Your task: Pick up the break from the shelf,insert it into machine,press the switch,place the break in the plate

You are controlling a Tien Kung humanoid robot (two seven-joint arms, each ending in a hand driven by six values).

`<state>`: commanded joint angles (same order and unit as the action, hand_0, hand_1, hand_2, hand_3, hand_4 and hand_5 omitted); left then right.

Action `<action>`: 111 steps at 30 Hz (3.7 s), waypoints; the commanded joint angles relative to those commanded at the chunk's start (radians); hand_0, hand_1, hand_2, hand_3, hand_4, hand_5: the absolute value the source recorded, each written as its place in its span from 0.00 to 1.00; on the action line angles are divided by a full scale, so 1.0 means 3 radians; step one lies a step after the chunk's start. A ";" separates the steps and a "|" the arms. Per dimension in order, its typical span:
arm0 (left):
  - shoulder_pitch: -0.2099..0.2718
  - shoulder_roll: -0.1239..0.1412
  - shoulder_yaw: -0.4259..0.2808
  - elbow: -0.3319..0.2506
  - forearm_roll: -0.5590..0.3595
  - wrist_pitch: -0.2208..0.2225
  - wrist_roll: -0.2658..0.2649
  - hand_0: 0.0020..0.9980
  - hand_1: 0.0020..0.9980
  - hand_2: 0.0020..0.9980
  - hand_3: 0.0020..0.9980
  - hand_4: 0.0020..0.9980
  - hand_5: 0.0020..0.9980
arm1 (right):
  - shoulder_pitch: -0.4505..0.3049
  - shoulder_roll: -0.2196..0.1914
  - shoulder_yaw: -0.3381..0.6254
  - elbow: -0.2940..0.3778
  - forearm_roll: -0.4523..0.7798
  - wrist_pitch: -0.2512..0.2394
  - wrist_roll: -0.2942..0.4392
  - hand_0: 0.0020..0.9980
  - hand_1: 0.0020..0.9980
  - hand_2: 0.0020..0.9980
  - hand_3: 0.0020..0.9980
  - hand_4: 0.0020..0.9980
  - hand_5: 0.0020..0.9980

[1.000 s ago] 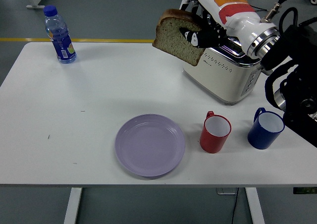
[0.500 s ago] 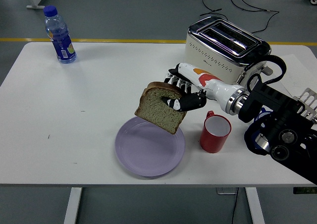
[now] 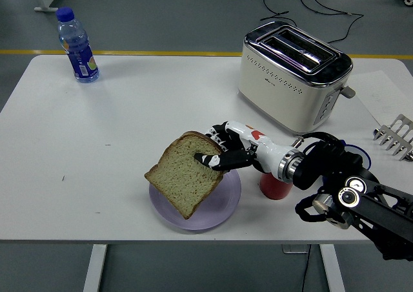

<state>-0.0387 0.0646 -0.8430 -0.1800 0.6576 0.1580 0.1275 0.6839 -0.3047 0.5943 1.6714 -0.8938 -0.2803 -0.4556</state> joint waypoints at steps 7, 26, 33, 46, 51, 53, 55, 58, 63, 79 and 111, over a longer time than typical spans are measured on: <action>-0.0002 -0.0002 0.0006 0.0000 0.0003 0.0003 0.0005 0.68 0.62 0.68 0.70 0.45 1.00 | 0.0028 0.0270 -0.0119 -0.0439 -0.0148 -0.0075 -0.0020 0.15 0.15 0.29 0.38 0.48 0.00; -0.0008 -0.0010 0.0026 0.0000 0.0007 0.0007 0.0013 0.69 0.62 0.67 0.70 0.45 1.00 | 0.0154 0.0535 -0.0264 -0.1237 -0.0533 0.0036 0.0106 0.17 0.21 0.31 0.41 0.50 0.00; 0.0004 -0.0010 0.0008 0.0000 0.0047 0.0007 0.0025 0.68 0.62 0.67 0.70 0.45 1.00 | 0.0160 0.0524 -0.0231 -0.1259 -0.0965 0.0305 0.0188 0.40 0.48 0.51 0.56 0.62 0.09; 0.0017 -0.0010 -0.0011 0.0000 0.0086 0.0007 0.0029 0.69 0.62 0.68 0.70 0.45 1.00 | 0.0156 0.0529 -0.0139 -0.1287 -0.1497 0.0654 0.0379 0.70 0.70 0.72 0.77 0.74 0.31; 0.0019 -0.0009 -0.0007 0.0000 0.0076 0.0006 0.0024 0.69 0.62 0.68 0.70 0.45 1.00 | 0.0155 0.0522 -0.0110 -0.1270 -0.1616 0.0711 0.0421 0.75 0.74 0.77 0.80 0.74 0.32; 0.0019 -0.0009 0.0005 0.0000 0.0060 0.0006 0.0021 0.69 0.62 0.68 0.70 0.45 1.00 | 0.0155 0.0517 -0.0101 -0.1246 -0.1705 0.0712 0.0448 0.75 0.74 0.77 0.80 0.74 0.32; 0.0018 -0.0008 0.0014 0.0000 0.0047 0.0006 0.0018 0.69 0.62 0.68 0.70 0.45 1.00 | 0.0157 0.0516 -0.0097 -0.1234 -0.1765 0.0700 0.0469 0.75 0.74 0.77 0.80 0.74 0.32; 0.0015 -0.0006 0.0027 0.0000 0.0034 0.0004 0.0016 0.69 0.62 0.68 0.70 0.45 1.00 | 0.0163 0.0513 -0.0086 -0.1199 -0.1890 0.0644 0.0509 0.79 0.77 0.81 0.82 0.74 0.33; 0.0013 -0.0006 0.0039 0.0000 0.0012 0.0005 0.0012 0.69 0.62 0.68 0.70 0.45 1.00 | 0.0152 0.0487 -0.0045 -0.1079 -0.1984 0.0492 0.0597 0.79 0.77 0.81 0.82 0.74 0.33; -0.0007 -0.0005 0.0036 0.0000 -0.0006 0.0002 0.0006 0.69 0.62 0.68 0.70 0.45 1.00 | -0.0124 0.0221 0.0856 -0.0154 -0.0605 0.0442 0.1898 0.75 0.72 0.75 0.74 0.59 0.30; 0.0022 -0.0022 -0.0046 0.0000 0.0104 -0.0009 0.0016 0.69 0.61 0.67 0.70 0.45 1.00 | -0.1487 0.0009 0.3600 -0.0969 0.1985 0.0574 0.1876 0.80 0.72 0.75 0.64 0.48 0.22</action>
<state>-0.0321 0.0582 -0.8569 -0.1800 0.6887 0.1553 0.1323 0.2378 -0.3018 1.6742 1.3808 -0.2982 -0.1081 0.1074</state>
